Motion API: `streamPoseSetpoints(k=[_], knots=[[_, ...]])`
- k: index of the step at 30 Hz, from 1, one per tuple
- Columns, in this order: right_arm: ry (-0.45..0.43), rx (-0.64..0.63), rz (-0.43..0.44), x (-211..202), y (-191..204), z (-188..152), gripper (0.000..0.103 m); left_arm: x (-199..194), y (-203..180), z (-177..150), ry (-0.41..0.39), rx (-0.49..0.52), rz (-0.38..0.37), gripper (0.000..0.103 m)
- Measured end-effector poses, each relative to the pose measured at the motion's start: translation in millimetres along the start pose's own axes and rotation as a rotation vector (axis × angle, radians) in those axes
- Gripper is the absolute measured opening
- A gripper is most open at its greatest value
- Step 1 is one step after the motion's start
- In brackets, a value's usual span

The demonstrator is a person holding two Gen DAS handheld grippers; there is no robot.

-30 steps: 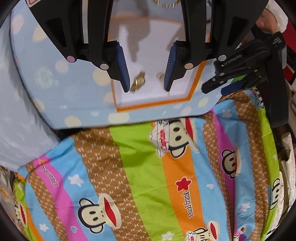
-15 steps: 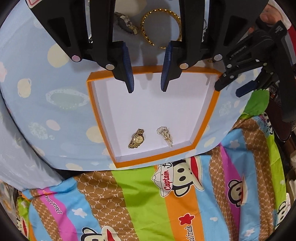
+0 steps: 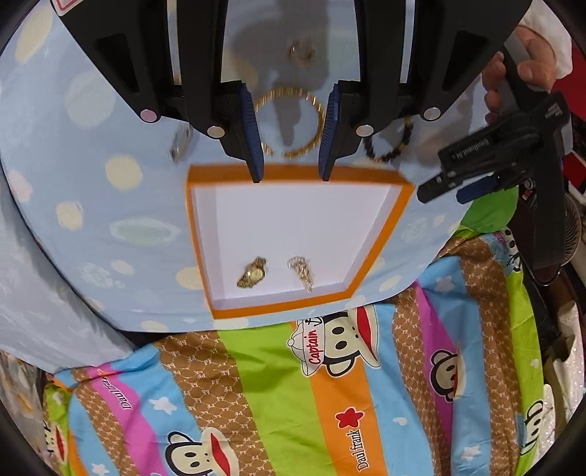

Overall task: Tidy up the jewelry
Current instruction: 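Withdraw both tools from the box back over the remaining jewelry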

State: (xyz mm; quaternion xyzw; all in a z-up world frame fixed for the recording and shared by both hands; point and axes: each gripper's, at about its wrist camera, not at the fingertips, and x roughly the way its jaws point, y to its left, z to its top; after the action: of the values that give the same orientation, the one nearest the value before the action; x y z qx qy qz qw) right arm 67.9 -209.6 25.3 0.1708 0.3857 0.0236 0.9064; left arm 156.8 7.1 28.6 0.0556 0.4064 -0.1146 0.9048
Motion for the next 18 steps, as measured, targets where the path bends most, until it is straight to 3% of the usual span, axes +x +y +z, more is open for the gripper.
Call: streamPoseSetpoints(k=[3,5,7,12,18], knots=[[0.01,0.031,0.0,-5.3,0.5,-19.1,0.034,-11.4,11.4,-21.8,0.004,-0.03,-0.001,0.081],[0.014,0.055,-0.005,-5.5,0.6,-29.0,0.048,-13.0,18.7,-36.1,0.019,-0.054,-0.01,0.081],[0.019,0.063,-0.014,-2.3,3.1,-37.1,0.054,-15.1,24.6,-50.1,0.033,-0.084,-0.035,0.081],[0.041,0.044,-0.049,10.2,8.9,-41.1,0.055,-21.9,23.5,-70.3,0.033,-0.085,-0.053,0.081],[0.022,0.033,-0.097,20.4,14.7,-32.4,0.062,-26.0,13.1,-82.1,0.03,-0.038,-0.052,0.082]])
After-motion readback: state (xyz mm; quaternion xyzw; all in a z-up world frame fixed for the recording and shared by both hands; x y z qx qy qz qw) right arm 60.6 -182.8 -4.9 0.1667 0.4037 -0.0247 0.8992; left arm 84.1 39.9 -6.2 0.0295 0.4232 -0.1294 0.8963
